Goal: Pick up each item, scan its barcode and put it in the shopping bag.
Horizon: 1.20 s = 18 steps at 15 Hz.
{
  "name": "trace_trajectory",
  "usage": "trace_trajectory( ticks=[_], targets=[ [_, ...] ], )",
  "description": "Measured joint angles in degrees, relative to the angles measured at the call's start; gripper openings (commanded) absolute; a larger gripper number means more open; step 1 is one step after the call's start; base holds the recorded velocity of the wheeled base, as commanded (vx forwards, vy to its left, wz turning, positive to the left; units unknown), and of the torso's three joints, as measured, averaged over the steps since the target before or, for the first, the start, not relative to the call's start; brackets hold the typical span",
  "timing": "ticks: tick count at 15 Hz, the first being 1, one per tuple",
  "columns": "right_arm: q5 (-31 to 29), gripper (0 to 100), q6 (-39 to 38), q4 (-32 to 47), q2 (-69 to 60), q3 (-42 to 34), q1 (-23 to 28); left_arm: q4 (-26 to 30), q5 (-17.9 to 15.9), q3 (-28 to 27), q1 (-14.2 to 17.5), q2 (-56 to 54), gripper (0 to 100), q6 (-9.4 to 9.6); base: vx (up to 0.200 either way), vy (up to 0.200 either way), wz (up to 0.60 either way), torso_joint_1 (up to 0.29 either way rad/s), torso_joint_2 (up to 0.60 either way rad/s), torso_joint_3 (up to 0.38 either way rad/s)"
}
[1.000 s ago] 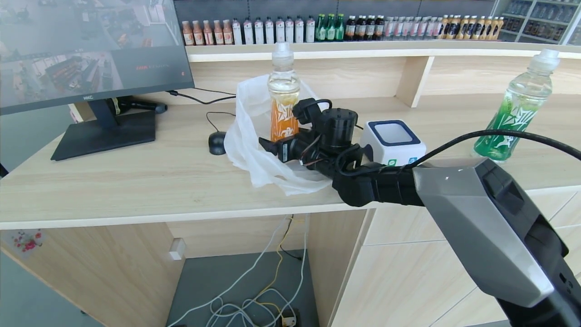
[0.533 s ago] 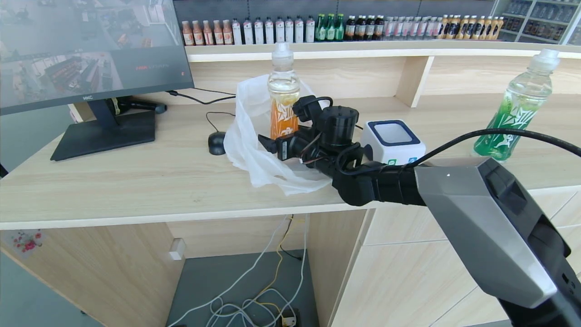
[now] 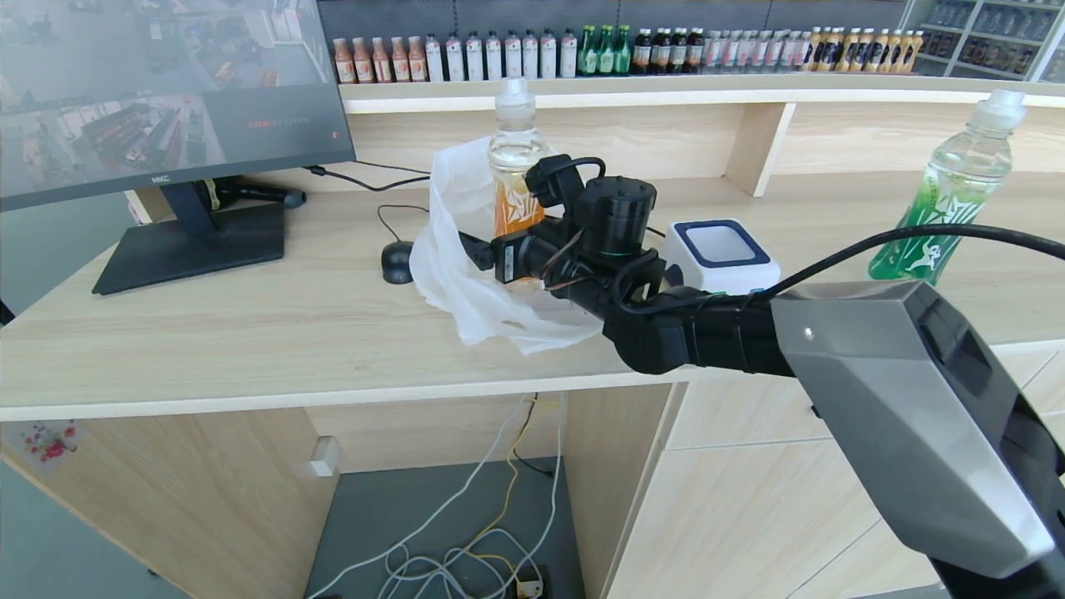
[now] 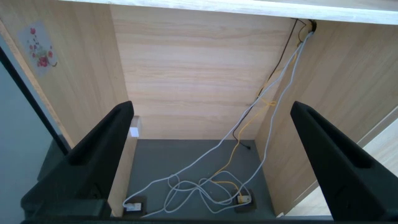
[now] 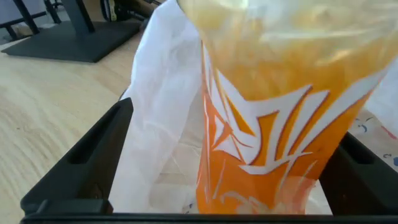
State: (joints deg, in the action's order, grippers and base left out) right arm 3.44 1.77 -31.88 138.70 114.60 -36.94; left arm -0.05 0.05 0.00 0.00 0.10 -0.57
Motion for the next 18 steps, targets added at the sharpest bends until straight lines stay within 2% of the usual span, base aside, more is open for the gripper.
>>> trace_trajectory(
  ticks=[6,12,18],
  targets=[
    [-0.05,100,1.38,0.02,-2.76,0.00,-1.21,-0.02,0.02,0.00,0.00,0.00,100,0.02,0.000,0.000,0.00,0.000,0.00,0.000],
    [-0.57,100,2.66,0.18,-4.44,0.00,0.06,0.00,0.02,0.00,0.00,0.00,100,0.02,0.000,0.000,0.00,0.000,0.00,0.000],
    [-0.79,100,4.69,-0.57,-13.31,-1.79,0.67,-0.02,0.02,0.00,0.00,0.00,100,0.00,0.000,0.000,0.00,0.000,0.00,0.000]
  ],
)
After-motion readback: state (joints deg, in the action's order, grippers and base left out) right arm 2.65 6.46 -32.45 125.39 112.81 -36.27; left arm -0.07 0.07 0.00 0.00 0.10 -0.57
